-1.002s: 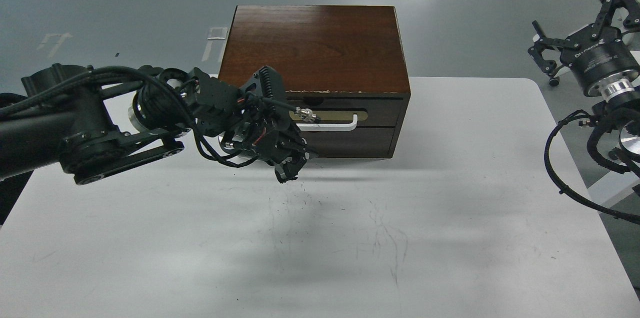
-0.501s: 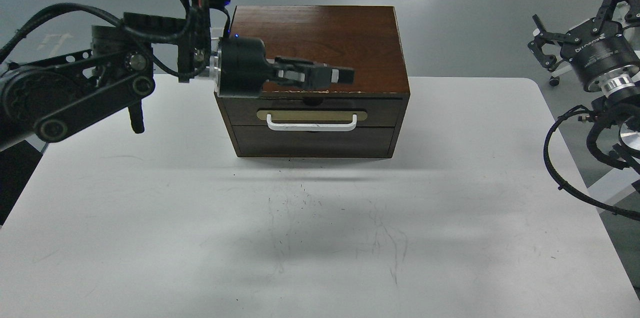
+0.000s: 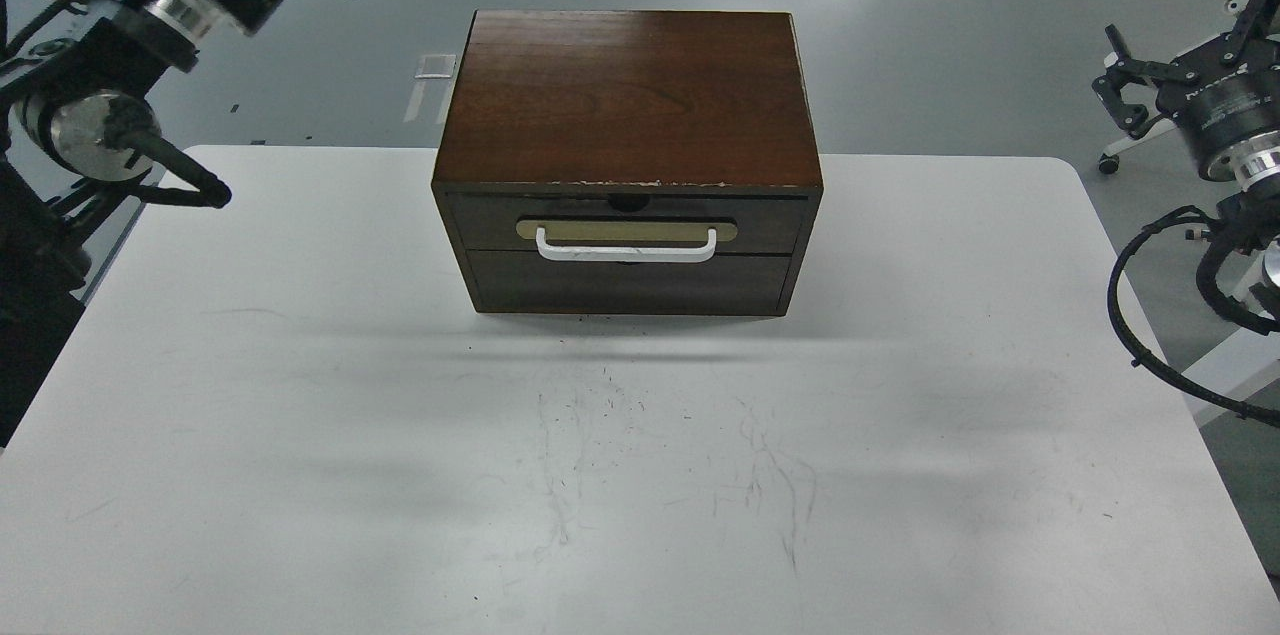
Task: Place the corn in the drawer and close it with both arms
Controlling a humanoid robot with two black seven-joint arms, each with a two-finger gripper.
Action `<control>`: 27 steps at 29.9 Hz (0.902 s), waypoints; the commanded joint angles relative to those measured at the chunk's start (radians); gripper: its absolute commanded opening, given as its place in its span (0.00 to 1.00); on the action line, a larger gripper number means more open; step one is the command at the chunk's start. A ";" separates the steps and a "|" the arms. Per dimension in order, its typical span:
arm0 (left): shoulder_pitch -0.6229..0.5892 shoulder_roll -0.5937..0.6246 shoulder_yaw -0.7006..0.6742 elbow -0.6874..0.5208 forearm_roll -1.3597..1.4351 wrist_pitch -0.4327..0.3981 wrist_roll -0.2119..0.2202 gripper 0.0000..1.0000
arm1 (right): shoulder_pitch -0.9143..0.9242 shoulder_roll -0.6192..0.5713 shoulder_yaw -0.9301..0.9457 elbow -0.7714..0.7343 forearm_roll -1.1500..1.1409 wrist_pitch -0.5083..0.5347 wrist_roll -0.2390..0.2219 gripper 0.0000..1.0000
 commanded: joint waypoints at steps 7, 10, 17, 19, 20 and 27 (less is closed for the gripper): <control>0.153 -0.019 -0.027 0.172 -0.124 0.000 0.100 0.97 | -0.002 0.054 0.037 -0.011 0.005 0.000 -0.009 1.00; 0.187 -0.046 -0.028 0.185 -0.140 0.000 0.099 0.97 | -0.001 0.078 0.029 -0.019 0.003 0.000 -0.012 1.00; 0.227 -0.138 -0.113 0.301 -0.169 0.000 0.123 0.98 | 0.006 0.131 0.043 -0.022 0.006 0.000 -0.051 1.00; 0.229 -0.166 -0.139 0.332 -0.172 0.000 0.163 0.98 | 0.006 0.155 0.045 -0.028 0.009 0.000 -0.058 1.00; 0.230 -0.177 -0.157 0.353 -0.175 0.000 0.195 0.98 | 0.006 0.166 0.045 -0.051 0.009 0.000 -0.060 1.00; 0.249 -0.204 -0.179 0.381 -0.181 0.000 0.203 0.98 | -0.004 0.224 0.039 -0.136 0.009 0.000 -0.064 1.00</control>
